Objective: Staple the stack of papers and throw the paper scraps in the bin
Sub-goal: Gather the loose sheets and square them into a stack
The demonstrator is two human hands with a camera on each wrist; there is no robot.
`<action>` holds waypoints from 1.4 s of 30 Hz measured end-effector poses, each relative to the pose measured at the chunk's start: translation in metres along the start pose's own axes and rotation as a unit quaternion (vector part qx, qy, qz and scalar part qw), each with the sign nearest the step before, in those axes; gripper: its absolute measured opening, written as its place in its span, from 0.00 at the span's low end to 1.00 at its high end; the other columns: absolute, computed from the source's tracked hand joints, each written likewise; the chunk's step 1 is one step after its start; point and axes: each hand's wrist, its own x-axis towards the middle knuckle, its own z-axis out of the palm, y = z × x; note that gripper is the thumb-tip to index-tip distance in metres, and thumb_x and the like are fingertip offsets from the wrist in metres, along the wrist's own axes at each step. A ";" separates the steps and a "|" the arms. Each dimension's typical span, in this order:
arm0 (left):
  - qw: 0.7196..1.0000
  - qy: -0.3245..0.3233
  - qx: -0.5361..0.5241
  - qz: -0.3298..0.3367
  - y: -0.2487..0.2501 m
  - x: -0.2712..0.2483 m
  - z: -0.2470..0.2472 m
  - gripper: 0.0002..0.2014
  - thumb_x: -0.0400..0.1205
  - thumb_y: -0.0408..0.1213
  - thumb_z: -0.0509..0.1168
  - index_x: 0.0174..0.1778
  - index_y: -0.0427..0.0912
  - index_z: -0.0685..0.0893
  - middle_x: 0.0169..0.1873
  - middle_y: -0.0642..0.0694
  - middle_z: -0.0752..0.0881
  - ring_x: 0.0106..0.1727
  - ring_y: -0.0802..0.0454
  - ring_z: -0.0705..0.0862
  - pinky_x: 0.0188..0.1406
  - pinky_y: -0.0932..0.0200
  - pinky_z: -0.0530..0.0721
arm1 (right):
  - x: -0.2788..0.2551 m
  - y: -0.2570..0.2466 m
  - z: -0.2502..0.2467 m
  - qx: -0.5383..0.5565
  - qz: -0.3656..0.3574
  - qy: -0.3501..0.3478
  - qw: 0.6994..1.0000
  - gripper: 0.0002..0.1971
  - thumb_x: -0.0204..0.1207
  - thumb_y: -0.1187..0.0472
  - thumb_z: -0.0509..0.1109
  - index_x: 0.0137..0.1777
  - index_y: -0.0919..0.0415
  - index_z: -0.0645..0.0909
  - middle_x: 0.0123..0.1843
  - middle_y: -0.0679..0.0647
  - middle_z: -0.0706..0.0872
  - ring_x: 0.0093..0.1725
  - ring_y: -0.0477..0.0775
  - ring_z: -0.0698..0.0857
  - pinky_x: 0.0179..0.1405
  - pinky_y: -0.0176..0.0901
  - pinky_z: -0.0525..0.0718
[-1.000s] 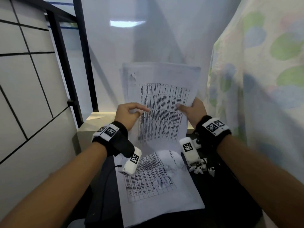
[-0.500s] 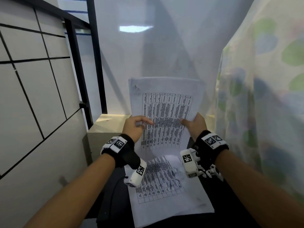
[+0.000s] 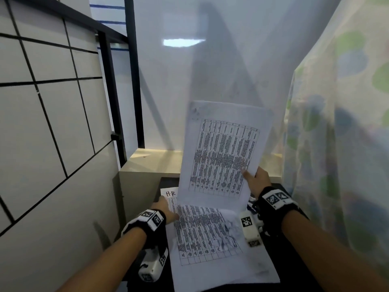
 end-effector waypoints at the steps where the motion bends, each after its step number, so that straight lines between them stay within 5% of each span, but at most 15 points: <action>1: 0.999 -0.010 -0.032 -0.005 0.000 0.001 0.000 0.43 0.73 0.49 0.74 0.78 0.37 0.59 0.73 0.37 0.73 0.70 0.40 0.78 0.65 0.49 0.82 | 0.003 0.000 -0.002 0.006 0.000 0.015 1.000 0.15 0.80 0.64 0.65 0.61 0.75 0.79 0.56 0.69 0.85 0.53 0.59 0.82 0.54 0.55 0.82; 5: 0.996 -0.028 -0.081 -0.013 0.007 0.000 -0.001 0.49 0.68 0.40 0.79 0.80 0.40 0.56 0.73 0.36 0.72 0.69 0.37 0.78 0.66 0.42 0.82 | 0.010 -0.004 -0.013 0.036 0.006 0.051 0.998 0.17 0.80 0.64 0.65 0.65 0.75 0.77 0.63 0.72 0.83 0.62 0.70 0.82 0.65 0.66 0.80; 11: 0.991 -0.022 -0.125 -0.034 0.026 -0.001 0.003 0.53 0.72 0.31 0.76 0.83 0.36 0.43 0.78 0.33 0.66 0.77 0.36 0.70 0.75 0.42 0.72 | 0.014 0.007 -0.031 0.029 0.037 0.057 0.997 0.18 0.80 0.68 0.64 0.68 0.75 0.75 0.66 0.70 0.82 0.66 0.69 0.80 0.62 0.52 0.78; 17: 0.997 -0.014 -0.077 -0.027 0.038 0.005 0.009 0.23 0.78 0.35 0.70 0.68 0.30 0.78 0.60 0.38 0.83 0.67 0.40 0.82 0.59 0.56 0.80 | 0.019 0.020 -0.037 0.011 0.063 0.056 0.996 0.18 0.80 0.68 0.64 0.69 0.75 0.75 0.67 0.69 0.81 0.67 0.68 0.80 0.63 0.51 0.76; 23: 0.983 0.059 -0.166 0.041 0.045 0.011 0.009 0.17 0.82 0.29 0.60 0.65 0.28 0.78 0.65 0.32 0.81 0.66 0.36 0.80 0.60 0.52 0.78 | 0.023 0.027 -0.021 0.050 0.094 0.047 0.993 0.17 0.80 0.71 0.63 0.68 0.75 0.75 0.68 0.70 0.81 0.67 0.69 0.80 0.68 0.56 0.76; 29: 0.933 0.120 -0.319 0.112 0.047 0.008 -0.004 0.19 0.81 0.23 0.60 0.69 0.29 0.75 0.67 0.31 0.80 0.68 0.38 0.79 0.68 0.50 0.76 | 0.023 0.018 -0.009 0.061 0.084 0.032 0.994 0.18 0.80 0.69 0.64 0.69 0.75 0.75 0.67 0.69 0.81 0.67 0.68 0.80 0.69 0.54 0.75; 32: 0.894 0.115 -0.407 0.148 0.054 -0.002 -0.022 0.20 0.81 0.22 0.61 0.70 0.31 0.76 0.65 0.37 0.82 0.64 0.43 0.81 0.66 0.49 0.78 | 0.025 0.010 -0.010 0.094 0.100 0.038 0.990 0.17 0.78 0.68 0.66 0.67 0.73 0.77 0.64 0.69 0.84 0.65 0.69 0.82 0.69 0.63 0.77; 37: 0.844 0.109 -0.489 0.194 0.069 -0.023 -0.050 0.19 0.80 0.23 0.63 0.68 0.33 0.78 0.58 0.38 0.84 0.58 0.43 0.82 0.59 0.49 0.81 | 0.019 -0.011 -0.018 0.185 0.105 -0.010 0.977 0.06 0.80 0.67 0.65 0.54 0.67 0.80 0.39 0.52 0.81 0.51 0.60 0.80 0.57 0.52 0.76; 40: 0.833 0.103 -0.498 0.219 0.076 -0.032 -0.062 0.19 0.81 0.23 0.61 0.68 0.34 0.78 0.59 0.37 0.84 0.59 0.42 0.82 0.64 0.43 0.80 | 0.013 -0.027 -0.026 0.223 0.083 -0.027 0.971 0.04 0.81 0.67 0.64 0.53 0.64 0.76 0.40 0.53 0.80 0.42 0.56 0.80 0.56 0.56 0.77; 42: 0.822 0.103 -0.511 0.228 0.078 -0.036 -0.069 0.18 0.81 0.22 0.57 0.65 0.38 0.79 0.57 0.38 0.84 0.59 0.39 0.82 0.67 0.41 0.79 | 0.011 -0.037 -0.031 0.219 0.056 -0.034 0.973 0.03 0.81 0.66 0.64 0.50 0.64 0.78 0.41 0.53 0.81 0.47 0.59 0.81 0.58 0.60 0.79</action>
